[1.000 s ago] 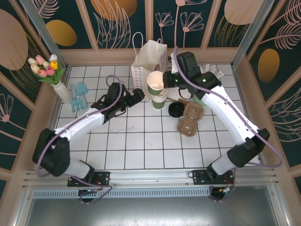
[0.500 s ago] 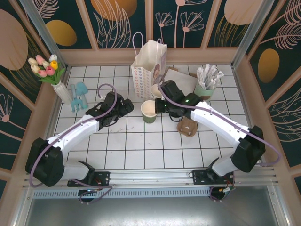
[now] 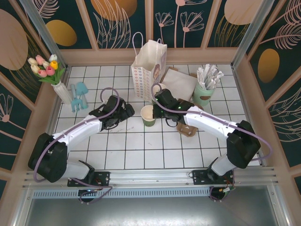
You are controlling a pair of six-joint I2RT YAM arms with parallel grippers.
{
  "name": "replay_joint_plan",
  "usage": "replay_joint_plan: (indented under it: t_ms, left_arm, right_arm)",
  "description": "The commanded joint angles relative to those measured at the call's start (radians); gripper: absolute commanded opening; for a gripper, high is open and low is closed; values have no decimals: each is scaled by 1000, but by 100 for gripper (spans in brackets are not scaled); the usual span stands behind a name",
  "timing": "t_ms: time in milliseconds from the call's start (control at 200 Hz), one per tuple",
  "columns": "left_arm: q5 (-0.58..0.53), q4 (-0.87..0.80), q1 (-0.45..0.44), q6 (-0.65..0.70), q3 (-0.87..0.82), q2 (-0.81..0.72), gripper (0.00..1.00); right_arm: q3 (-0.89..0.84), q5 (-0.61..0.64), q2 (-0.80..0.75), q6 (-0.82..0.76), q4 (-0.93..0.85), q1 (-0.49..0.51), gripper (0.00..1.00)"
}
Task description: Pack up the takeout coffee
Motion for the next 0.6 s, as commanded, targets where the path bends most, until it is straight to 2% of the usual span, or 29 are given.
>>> replay_joint_plan:
  t_ms: [0,105,370,515,596]
  left_arm:
    - [26,26,-4,-13,-14,14,99]
    - [37,36,-3,-15,-21,21,99]
    - [63,61,-4,-11,-23,38,99]
    - [64,63,-4,-9,-15,33,99]
    - [69,60,-4,-5,-8,30,99]
  right_arm:
    - [-23,23,21,28,57,5,4]
    - [-39,25,25,35,71,5,6]
    - [-40,3,45,20,63,4,17]
    - [-18,0,29,3,41,2,26]
    - [-3,-9,-5,1,15,-11,35]
